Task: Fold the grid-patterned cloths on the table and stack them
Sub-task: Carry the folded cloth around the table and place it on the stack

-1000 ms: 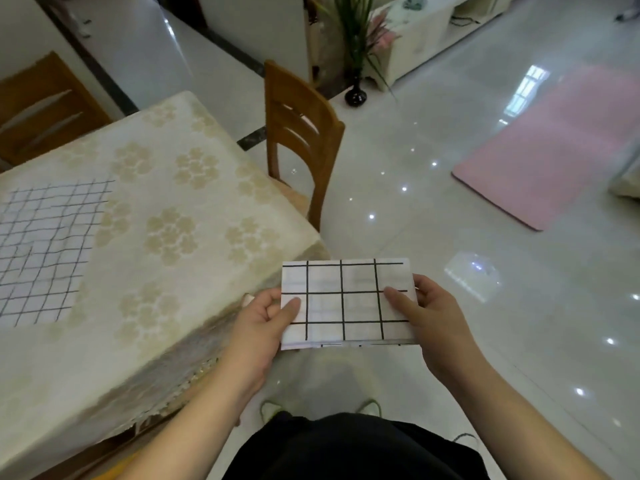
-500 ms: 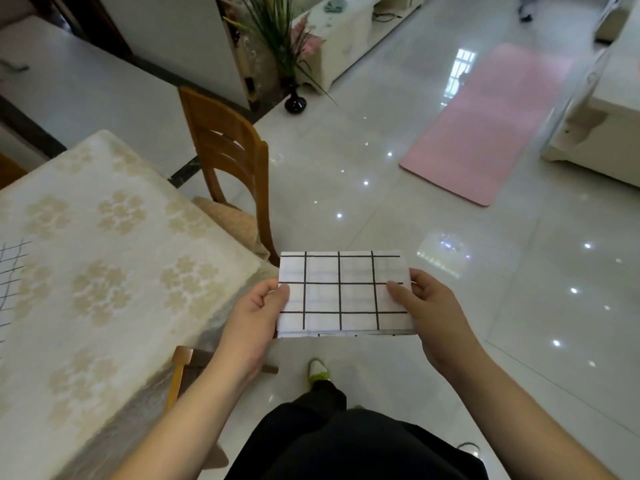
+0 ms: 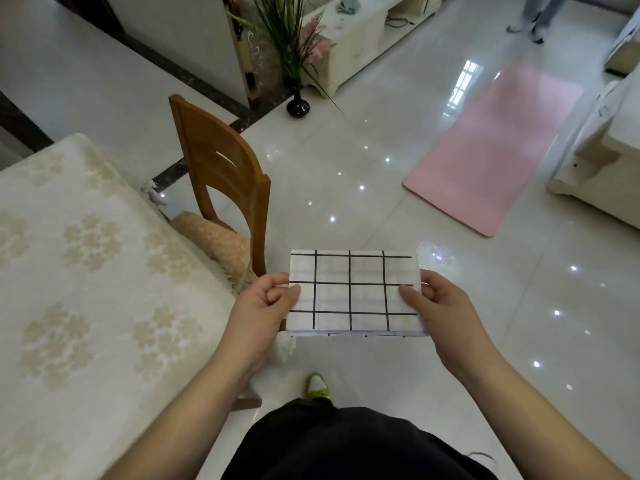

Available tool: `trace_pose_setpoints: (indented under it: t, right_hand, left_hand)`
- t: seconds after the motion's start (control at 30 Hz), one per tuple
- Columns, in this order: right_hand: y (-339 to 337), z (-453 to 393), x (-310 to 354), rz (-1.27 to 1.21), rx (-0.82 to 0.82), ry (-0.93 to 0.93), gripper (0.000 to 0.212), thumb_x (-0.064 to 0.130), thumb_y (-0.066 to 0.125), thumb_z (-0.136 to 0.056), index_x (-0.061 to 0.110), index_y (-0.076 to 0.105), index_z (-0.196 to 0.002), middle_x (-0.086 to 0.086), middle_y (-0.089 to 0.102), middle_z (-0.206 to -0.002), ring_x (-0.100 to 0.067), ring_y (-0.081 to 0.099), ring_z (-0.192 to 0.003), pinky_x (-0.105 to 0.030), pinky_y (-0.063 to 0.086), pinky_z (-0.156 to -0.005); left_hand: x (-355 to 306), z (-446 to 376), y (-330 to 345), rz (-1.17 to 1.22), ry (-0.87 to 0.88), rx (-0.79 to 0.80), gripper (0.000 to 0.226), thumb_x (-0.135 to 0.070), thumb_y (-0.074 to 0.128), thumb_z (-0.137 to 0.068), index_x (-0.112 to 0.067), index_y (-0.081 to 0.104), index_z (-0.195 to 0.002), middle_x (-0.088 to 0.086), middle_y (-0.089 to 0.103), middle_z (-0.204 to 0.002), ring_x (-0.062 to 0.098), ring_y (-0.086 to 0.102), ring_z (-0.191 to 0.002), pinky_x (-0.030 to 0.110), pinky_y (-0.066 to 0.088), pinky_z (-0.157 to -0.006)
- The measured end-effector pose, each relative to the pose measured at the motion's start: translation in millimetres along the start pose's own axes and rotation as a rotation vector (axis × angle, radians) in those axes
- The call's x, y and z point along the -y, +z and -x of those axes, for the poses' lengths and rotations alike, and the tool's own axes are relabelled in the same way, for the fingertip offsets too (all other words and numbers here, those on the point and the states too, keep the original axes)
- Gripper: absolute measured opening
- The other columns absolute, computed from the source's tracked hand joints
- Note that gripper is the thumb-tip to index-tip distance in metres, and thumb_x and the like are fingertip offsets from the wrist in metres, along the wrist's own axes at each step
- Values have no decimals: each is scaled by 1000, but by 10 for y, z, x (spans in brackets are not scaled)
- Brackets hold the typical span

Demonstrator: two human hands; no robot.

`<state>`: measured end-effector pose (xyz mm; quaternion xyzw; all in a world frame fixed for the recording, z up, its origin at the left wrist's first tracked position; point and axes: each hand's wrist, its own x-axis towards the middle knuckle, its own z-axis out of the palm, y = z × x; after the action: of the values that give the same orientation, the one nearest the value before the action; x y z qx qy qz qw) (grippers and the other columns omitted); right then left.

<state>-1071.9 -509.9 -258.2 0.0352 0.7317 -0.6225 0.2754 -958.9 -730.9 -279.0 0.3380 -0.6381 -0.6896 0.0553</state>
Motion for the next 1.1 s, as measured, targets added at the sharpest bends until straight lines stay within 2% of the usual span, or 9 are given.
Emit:
trace_pose_setpoints:
  t: [0.1,0.27,0.4,0.5,0.63,0.73,0.9,1.0,1.1]
  right_hand:
    - [26,-239,168,30,-10,-29,22,7,59,-94,17,66,-113,-2,78,-93,-20,74,-88,-32,54,-76]
    - [-15,-625,398,53,-8,-37,22,9,60,-94,18,68,-112,0,78,-90,-17,74,-84,-28,54,-70]
    - [-93,-1056,536,61,12,-35,21,8,61,-94,17,69,-112,-2,78,-91,-18,74,-86,-33,55,-78]
    - [-167,-1463,664,61,36,-31,22,8,61,-93,17,69,-111,-1,78,-91,-17,74,-86,-30,55,-76]
    - [-311,-2067,891,85,77,-24,21,8,60,-94,19,69,-110,2,78,-91,-16,74,-85,-33,56,-76]
    - [-440,-2489,1116,116,114,-22,21,10,60,-94,21,68,-110,4,78,-90,-16,74,-85,-38,58,-80]
    - [-564,-3098,1486,196,193,-46,21,13,60,-94,26,67,-109,9,77,-89,-11,73,-84,-36,56,-79]
    - [-531,-3409,1675,211,243,-59,21,13,59,-94,26,67,-108,7,77,-91,-14,74,-86,-40,57,-81]
    - [-419,-3709,1832,230,284,-69,21,12,59,-94,26,67,-108,7,77,-91,-14,73,-86,-38,57,-80]
  left_hand:
    - [-129,-270,21,-24,-1,15,24,-20,67,-91,-16,66,-114,13,57,-72,29,61,-79,52,51,-94]
    - [-282,-654,116,1,-19,23,24,-22,68,-90,-19,66,-114,26,66,-85,48,63,-90,53,55,-90]
    - [-387,-1018,279,-11,-60,-5,25,-18,67,-90,-16,66,-115,18,73,-88,35,70,-93,48,56,-88]
    - [-521,-1335,445,-15,-79,-31,21,-16,66,-90,-16,67,-111,19,74,-94,39,70,-95,52,57,-87]
    - [-771,-1793,721,-15,-100,-76,19,-11,63,-92,-12,65,-111,7,77,-90,25,74,-87,38,61,-72]
    - [-1012,-2089,940,-22,-103,-96,21,-14,62,-93,-15,63,-114,7,77,-90,22,75,-85,45,61,-76]
    - [-1264,-2496,1156,12,-96,-157,26,-16,63,-93,-17,61,-119,11,76,-93,28,74,-91,57,57,-79]
    - [-1339,-2703,1214,9,-71,-211,27,-17,64,-92,-18,61,-119,11,75,-92,26,73,-92,56,56,-86]
    - [-1397,-2928,1210,2,-76,-254,26,-20,64,-92,-23,62,-117,10,75,-90,26,73,-91,57,56,-83]
